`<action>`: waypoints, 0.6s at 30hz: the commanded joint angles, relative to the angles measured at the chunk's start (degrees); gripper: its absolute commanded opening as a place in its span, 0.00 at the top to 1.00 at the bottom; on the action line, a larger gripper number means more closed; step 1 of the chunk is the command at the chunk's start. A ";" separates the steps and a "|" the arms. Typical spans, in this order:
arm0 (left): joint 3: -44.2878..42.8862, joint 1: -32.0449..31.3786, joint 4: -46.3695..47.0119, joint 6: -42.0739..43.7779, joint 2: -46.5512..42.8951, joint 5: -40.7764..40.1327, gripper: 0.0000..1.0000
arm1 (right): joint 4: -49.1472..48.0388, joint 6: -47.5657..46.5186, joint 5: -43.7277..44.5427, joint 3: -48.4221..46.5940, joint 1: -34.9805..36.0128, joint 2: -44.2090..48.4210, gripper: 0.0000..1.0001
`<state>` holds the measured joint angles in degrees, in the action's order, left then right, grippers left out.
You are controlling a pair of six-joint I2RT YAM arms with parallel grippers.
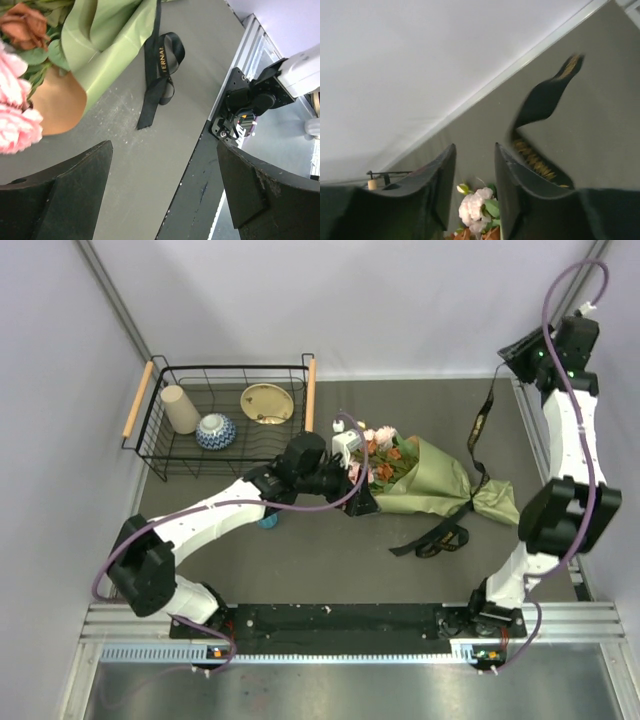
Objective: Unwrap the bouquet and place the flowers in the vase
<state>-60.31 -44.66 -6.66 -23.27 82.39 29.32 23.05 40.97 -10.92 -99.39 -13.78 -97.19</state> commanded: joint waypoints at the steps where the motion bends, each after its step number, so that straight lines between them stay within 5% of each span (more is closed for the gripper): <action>1: -5.42 -1.39 3.93 1.91 2.77 3.37 0.09 | 10.77 -6.16 -5.43 -11.61 0.86 -4.85 0.55; 4: -8.23 -2.70 4.54 1.21 6.11 3.28 0.11 | 12.28 -7.92 -3.42 -3.29 1.21 0.40 0.37; 9: -15.06 -4.11 10.52 -3.45 16.01 6.18 0.18 | 10.88 -10.38 0.98 21.40 2.27 13.76 0.37; 13: -24.66 -5.52 10.44 -4.07 24.73 7.15 0.25 | 10.35 -13.28 5.55 37.83 3.67 25.17 0.54; 18: -40.98 -7.19 8.94 -5.56 39.21 8.30 0.34 | 10.79 -15.39 10.73 45.68 5.95 29.60 0.78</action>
<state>-90.70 -50.61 0.03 -27.11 114.13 35.33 35.44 28.82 -5.82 -56.82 -9.39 -70.02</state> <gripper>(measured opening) 0.679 0.262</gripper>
